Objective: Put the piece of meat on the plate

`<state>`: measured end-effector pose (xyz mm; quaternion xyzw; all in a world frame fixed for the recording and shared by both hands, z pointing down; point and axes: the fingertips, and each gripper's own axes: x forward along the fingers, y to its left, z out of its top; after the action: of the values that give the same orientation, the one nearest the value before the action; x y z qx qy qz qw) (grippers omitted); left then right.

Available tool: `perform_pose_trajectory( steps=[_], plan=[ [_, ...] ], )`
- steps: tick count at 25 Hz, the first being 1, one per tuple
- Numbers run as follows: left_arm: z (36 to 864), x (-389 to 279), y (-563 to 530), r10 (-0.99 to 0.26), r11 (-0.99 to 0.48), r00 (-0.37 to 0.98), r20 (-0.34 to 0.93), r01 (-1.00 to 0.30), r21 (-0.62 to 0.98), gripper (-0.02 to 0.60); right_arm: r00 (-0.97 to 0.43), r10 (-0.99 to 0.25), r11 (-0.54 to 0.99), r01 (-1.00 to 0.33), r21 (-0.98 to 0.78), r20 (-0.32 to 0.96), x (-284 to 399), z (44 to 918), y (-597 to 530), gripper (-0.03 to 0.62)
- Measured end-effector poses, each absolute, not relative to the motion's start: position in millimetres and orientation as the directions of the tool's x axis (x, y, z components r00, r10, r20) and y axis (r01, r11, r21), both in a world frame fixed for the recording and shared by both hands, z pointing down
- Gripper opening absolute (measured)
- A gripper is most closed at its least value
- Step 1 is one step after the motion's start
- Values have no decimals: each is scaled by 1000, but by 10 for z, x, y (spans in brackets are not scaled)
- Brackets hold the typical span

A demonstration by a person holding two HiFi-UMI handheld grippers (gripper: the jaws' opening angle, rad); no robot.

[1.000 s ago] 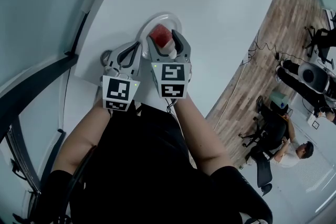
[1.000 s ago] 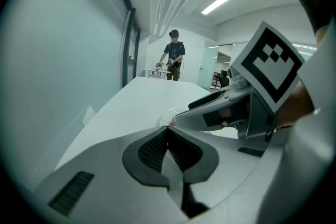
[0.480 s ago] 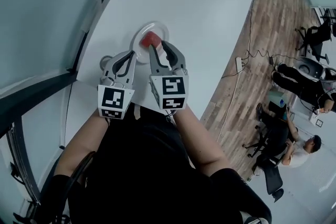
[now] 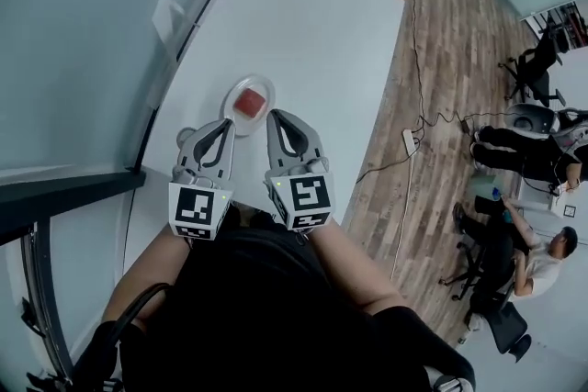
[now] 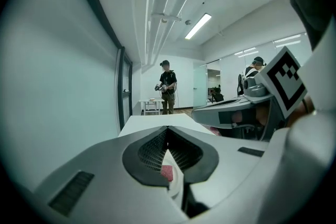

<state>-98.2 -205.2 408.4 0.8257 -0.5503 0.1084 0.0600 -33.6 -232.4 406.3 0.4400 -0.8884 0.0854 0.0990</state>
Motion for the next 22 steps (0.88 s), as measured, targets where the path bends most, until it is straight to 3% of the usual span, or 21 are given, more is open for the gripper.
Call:
perform_pose_trajectory(
  steps=[11, 22],
  plan=[
    [3558, -668, -1868, -895, -435, 422, 146, -897, -74, 3, -630, -773, 628, -777, -41, 77, -191, 3333, -1977, 3],
    [3217, -588, -1781, -900, -435, 429, 78, -897, -85, 3, -626, -779, 626, -780, -19, 34, -136, 3163, -1875, 3]
  ],
)
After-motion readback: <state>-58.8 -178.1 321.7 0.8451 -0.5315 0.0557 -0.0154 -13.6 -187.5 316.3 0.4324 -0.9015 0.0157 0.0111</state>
